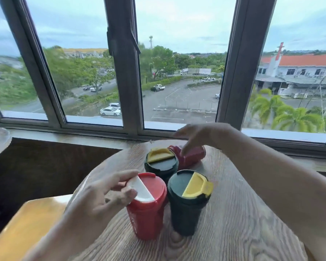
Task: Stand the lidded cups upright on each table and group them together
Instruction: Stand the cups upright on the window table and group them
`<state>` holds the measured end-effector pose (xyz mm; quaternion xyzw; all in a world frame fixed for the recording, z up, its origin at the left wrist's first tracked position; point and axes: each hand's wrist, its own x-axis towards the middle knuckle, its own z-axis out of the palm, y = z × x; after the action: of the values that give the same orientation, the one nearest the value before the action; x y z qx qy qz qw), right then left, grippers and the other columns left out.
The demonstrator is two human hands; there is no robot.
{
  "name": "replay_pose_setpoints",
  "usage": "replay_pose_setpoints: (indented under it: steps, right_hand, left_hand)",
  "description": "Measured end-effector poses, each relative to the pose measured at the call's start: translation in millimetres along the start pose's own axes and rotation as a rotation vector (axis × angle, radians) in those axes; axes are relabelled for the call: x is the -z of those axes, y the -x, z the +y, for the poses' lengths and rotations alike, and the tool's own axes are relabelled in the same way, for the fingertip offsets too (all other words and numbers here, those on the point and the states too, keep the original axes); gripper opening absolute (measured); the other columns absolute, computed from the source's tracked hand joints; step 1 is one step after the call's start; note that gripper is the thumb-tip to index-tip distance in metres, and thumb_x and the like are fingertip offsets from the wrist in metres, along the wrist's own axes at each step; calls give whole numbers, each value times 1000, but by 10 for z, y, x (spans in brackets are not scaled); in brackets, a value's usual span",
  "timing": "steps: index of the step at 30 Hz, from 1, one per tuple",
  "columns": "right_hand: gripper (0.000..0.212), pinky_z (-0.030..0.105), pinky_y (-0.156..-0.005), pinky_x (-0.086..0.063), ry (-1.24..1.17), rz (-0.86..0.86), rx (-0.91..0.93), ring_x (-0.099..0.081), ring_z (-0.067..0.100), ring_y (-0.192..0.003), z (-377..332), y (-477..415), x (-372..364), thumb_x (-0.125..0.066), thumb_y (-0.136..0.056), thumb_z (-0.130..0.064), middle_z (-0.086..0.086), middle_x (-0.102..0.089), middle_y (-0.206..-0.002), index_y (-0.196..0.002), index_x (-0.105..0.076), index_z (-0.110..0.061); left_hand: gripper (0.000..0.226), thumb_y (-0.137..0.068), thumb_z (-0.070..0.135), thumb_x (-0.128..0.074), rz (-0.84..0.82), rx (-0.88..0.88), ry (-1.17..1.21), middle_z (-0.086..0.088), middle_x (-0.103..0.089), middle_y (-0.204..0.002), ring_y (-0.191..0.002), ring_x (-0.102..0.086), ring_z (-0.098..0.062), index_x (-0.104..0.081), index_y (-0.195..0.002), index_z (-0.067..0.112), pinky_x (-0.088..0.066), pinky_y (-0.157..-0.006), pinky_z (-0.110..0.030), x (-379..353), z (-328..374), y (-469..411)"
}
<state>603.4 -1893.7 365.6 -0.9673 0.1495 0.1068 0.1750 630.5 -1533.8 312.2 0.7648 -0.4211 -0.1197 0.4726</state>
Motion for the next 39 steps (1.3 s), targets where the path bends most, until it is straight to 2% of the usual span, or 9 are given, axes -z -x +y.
replay_pose_setpoints:
  steps: [4,8,12,16,21,26,29,32,39]
  right_hand:
    - [117,47,-124,-30,188,-200,18,-31,19,-153,41,-443,-87,-92,-57,-57,-11,-34,-166,-158,-35,-38]
    - [113,51,-108,-47,246,-194,102,-55,21,-129,90,-613,-209,-86,-36,-71,-12,-58,-143,-142,-50,-50]
    - [88,42,-95,-56,146,-34,142,-64,16,-105,192,-456,-172,-91,-45,-62,-13,-68,-116,-126,-63,-42]
    - [67,29,-76,-58,-276,254,211,-71,18,-99,379,-89,-103,-96,-63,-42,-5,-73,-104,-122,-67,-29]
    - [79,33,-68,-56,-822,243,159,-71,14,-94,493,420,-391,-91,-64,-36,6,-73,-116,-135,-58,-27]
    - [89,31,-70,-57,-849,256,149,-72,12,-96,561,597,-575,-93,-57,-40,3,-74,-118,-138,-57,-30]
    - [66,43,-77,-62,-827,178,145,-73,16,-100,580,612,-465,-82,-71,-50,3,-75,-119,-129,-65,-26]
    - [27,55,-80,-61,-824,152,110,-71,23,-87,579,577,-329,-64,-98,-31,15,-76,-106,-114,-76,-13]
    - [24,43,-58,-65,-696,249,54,-68,28,-73,412,621,-396,-54,-99,-6,22,-67,-85,-102,-70,11]
  left_hand:
    - [55,-73,74,-62,52,30,54,14,-78,-114,-109,-73,-9,-67,-124,55,-62,-89,-40,-59,-3,35]
    - [60,-67,78,-66,73,43,87,14,-79,-101,-105,-73,-8,-69,-122,55,-63,-79,-28,-105,24,59]
    - [51,-72,65,-66,83,68,108,6,-79,-115,-110,-74,-15,-69,-122,55,-65,-85,-35,-137,45,62]
    - [26,-94,37,-72,128,84,64,9,-80,-109,-99,-77,-13,-76,-116,50,-60,-77,-15,-181,97,67]
    - [35,-88,26,-65,138,115,30,14,-80,-106,-100,-75,-9,-73,-118,43,-57,-70,-10,-200,151,75]
    - [36,-88,25,-64,153,116,48,19,-80,-106,-99,-76,-8,-72,-120,41,-59,-70,-13,-217,149,87]
    - [38,-90,26,-63,149,114,53,17,-80,-108,-100,-76,-7,-71,-125,38,-62,-77,-18,-214,118,91]
    - [37,-90,27,-63,141,120,59,11,-82,-105,-98,-77,-11,-71,-124,40,-61,-76,-17,-201,115,92]
    - [36,-90,27,-62,140,131,68,8,-83,-98,-94,-78,-10,-69,-122,40,-58,-69,-11,-221,153,90]
